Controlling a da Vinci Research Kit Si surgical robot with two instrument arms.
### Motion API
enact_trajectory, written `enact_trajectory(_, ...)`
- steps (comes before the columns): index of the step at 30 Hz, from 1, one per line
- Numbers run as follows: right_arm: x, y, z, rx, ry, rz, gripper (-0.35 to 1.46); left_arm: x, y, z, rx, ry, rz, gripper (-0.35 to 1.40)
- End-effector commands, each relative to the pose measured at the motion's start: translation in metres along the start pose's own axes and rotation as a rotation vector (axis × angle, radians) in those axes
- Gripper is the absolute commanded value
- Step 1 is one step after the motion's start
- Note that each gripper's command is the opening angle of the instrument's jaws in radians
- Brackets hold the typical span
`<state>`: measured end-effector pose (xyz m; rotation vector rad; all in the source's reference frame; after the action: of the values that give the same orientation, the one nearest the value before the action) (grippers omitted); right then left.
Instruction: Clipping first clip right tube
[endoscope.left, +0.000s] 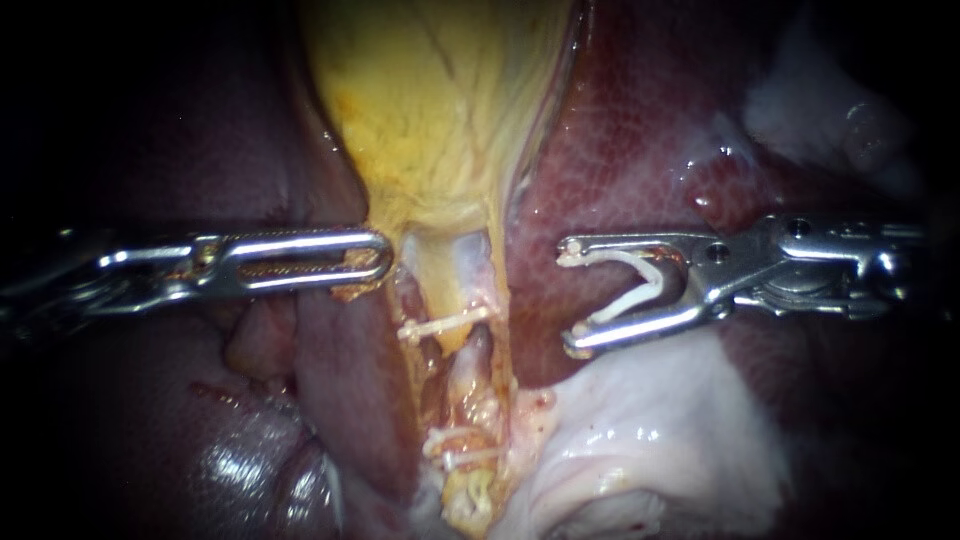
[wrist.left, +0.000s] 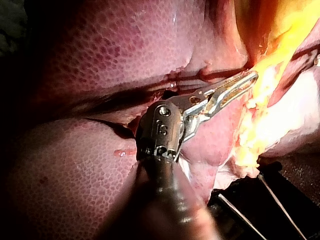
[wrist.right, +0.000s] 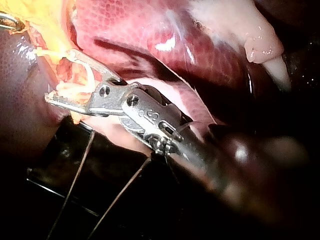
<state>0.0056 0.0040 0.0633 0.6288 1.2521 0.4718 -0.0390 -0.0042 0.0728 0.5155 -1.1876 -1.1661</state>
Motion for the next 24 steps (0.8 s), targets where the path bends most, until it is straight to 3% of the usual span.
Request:
enact_trajectory(1,0.0,0.0,0.0,0.0,0.0,0.0,0.6,0.0,0.0,-0.0001,0.002,0.0,0.0,-0.35)
enact_trajectory(7,-0.0002,-0.0001,0.0001,0.0,0.0,-0.002,0.6,-0.0017,0.0,-0.0016,0.011,0.008,-0.009,-0.35)
enact_trajectory(12,-0.0021,0.0,0.0012,0.022,-0.004,-0.014,0.6,-0.0044,0.0003,-0.0046,-0.009,-0.008,-0.025,-0.35)
enact_trajectory(17,-0.0064,0.0007,0.0039,0.035,-0.069,0.008,0.6,-0.0054,0.0006,-0.0065,-0.017,-0.022,-0.037,-0.35)
enact_trajectory(21,-0.0105,0.0021,0.0066,0.041,-0.118,0.046,0.6,-0.0054,0.0006,-0.007,-0.019,-0.023,-0.038,-0.35)
enact_trajectory(24,-0.0126,0.0032,0.0083,0.044,-0.14,0.063,0.6,-0.0054,0.0003,-0.0071,-0.021,-0.023,-0.038,-0.35)
